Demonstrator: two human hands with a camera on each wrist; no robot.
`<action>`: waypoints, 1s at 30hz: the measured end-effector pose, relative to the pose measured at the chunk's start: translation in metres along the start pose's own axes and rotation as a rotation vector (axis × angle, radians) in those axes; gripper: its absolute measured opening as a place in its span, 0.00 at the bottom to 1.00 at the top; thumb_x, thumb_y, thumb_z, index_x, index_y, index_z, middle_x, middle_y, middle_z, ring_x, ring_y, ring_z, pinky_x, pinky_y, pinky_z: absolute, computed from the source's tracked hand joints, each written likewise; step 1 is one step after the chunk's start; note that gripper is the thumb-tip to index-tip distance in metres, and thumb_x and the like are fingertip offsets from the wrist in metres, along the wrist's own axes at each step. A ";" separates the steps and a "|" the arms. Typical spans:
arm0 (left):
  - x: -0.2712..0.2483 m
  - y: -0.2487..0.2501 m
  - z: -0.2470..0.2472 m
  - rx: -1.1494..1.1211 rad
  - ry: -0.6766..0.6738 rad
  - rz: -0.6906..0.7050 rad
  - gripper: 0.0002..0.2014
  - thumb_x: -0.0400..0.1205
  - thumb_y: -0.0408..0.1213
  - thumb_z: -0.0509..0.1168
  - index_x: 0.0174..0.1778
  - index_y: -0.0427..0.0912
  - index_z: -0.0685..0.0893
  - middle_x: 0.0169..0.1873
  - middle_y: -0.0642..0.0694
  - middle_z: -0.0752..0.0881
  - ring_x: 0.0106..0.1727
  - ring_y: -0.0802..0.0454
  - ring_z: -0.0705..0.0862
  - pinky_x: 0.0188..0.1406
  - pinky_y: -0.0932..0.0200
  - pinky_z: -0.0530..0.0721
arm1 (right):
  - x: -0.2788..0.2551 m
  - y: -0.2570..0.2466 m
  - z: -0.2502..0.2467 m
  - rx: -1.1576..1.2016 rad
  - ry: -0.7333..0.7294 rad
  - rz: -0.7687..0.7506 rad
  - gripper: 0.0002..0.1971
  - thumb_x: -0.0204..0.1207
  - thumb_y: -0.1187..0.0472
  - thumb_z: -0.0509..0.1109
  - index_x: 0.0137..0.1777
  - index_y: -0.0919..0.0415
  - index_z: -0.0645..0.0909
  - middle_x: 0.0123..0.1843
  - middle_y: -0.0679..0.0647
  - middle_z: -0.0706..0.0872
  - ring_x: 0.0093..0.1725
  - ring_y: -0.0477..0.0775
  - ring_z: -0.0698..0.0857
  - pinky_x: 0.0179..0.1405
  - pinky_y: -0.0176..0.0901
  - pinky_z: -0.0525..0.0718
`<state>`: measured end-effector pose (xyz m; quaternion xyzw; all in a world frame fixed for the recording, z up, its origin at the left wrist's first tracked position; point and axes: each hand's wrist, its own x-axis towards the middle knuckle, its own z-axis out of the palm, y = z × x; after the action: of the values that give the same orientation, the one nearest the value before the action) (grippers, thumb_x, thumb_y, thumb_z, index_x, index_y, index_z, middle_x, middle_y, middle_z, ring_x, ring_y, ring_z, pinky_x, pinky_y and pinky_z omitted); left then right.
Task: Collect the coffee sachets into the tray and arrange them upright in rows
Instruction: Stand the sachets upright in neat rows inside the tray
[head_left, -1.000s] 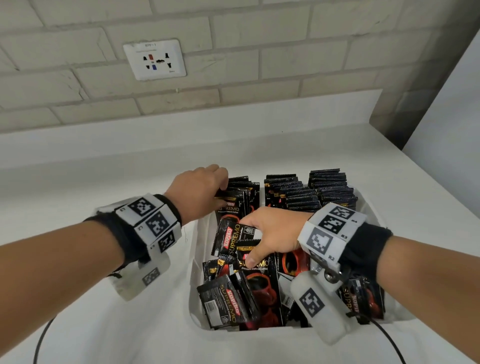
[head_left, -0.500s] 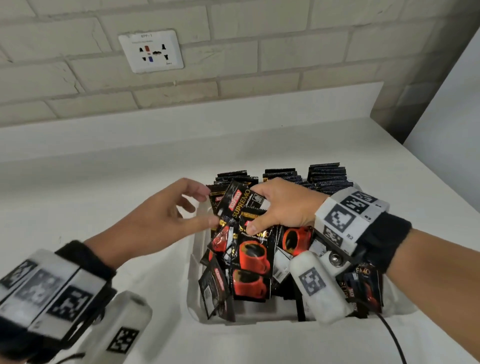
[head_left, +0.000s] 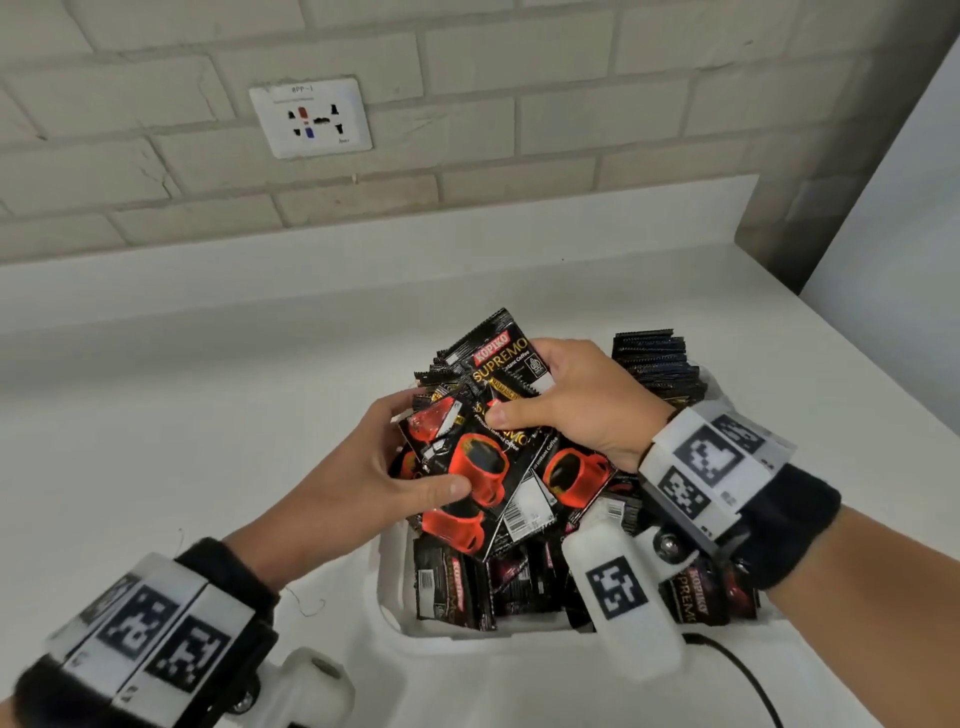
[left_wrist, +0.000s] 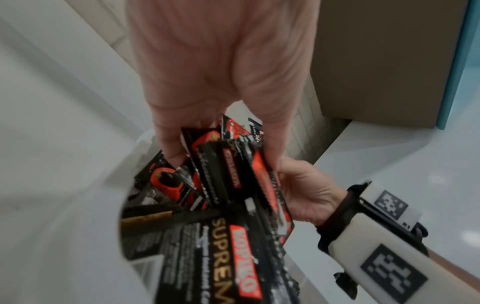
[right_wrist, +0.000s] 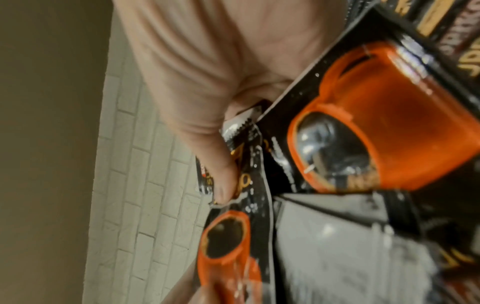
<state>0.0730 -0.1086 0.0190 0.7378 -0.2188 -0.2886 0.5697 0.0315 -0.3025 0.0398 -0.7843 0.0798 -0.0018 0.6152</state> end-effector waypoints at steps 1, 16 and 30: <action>0.000 0.000 0.002 0.000 0.006 -0.005 0.52 0.49 0.55 0.84 0.70 0.56 0.68 0.57 0.54 0.87 0.57 0.57 0.87 0.50 0.62 0.86 | -0.001 0.002 0.001 0.027 0.023 -0.001 0.13 0.63 0.71 0.79 0.45 0.58 0.83 0.40 0.48 0.88 0.39 0.45 0.86 0.52 0.41 0.83; -0.004 -0.004 0.025 -0.151 0.158 0.043 0.33 0.67 0.35 0.67 0.65 0.64 0.66 0.51 0.59 0.85 0.41 0.65 0.87 0.33 0.68 0.83 | -0.026 0.013 0.031 0.407 -0.113 0.238 0.13 0.73 0.69 0.70 0.56 0.57 0.79 0.55 0.58 0.87 0.55 0.55 0.86 0.59 0.51 0.82; -0.003 0.010 0.030 -0.208 0.145 0.213 0.41 0.59 0.33 0.67 0.66 0.67 0.63 0.64 0.61 0.74 0.60 0.69 0.80 0.44 0.66 0.84 | -0.028 0.008 0.033 0.515 -0.098 0.088 0.14 0.68 0.77 0.71 0.48 0.58 0.81 0.40 0.55 0.88 0.41 0.52 0.87 0.48 0.46 0.86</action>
<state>0.0503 -0.1306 0.0236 0.6662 -0.2232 -0.1936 0.6847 0.0066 -0.2687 0.0266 -0.5968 0.0811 0.0426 0.7972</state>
